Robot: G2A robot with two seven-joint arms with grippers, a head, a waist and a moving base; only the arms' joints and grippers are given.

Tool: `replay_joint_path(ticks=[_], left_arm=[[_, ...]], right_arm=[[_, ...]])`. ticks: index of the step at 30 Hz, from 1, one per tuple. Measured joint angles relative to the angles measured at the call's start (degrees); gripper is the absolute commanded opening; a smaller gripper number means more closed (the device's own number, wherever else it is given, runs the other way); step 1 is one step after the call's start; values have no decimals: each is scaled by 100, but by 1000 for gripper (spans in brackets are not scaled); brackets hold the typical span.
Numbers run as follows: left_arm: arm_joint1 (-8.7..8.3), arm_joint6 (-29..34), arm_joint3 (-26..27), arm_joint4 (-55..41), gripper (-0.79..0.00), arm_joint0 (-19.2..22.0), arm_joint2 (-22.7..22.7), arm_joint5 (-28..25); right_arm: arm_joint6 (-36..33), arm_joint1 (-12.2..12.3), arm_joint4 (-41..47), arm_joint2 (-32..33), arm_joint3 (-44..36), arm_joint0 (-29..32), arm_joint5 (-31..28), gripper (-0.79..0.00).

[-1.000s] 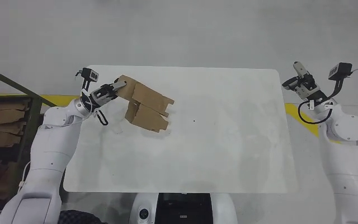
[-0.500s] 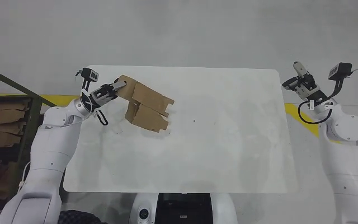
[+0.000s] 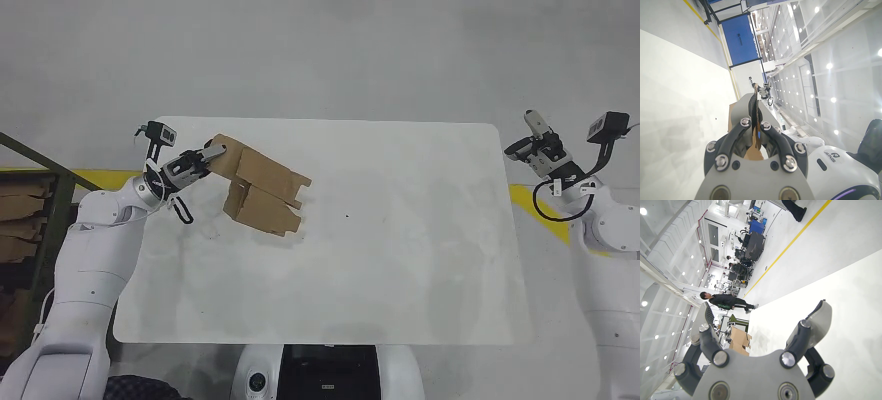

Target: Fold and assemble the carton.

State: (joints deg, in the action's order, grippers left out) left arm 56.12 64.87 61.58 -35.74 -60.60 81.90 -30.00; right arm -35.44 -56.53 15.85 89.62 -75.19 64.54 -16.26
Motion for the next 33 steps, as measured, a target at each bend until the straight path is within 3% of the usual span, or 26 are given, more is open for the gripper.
replay_joint_path(ticks=[16, 22, 33], left_arm=[[0, 0, 0, 0, -785, 0, 0, 0], [26, -227, 300, 234, -785, 8, -139, 204], [259, 86, -102, 167, -785, 878, -946, 300]], right_arm=[[0, 0, 0, 0, 0, 0, 0, 0], [0, 0, 0, 0, 0, 0, 0, 0], [0, 0, 0, 0, 0, 0, 0, 0]])
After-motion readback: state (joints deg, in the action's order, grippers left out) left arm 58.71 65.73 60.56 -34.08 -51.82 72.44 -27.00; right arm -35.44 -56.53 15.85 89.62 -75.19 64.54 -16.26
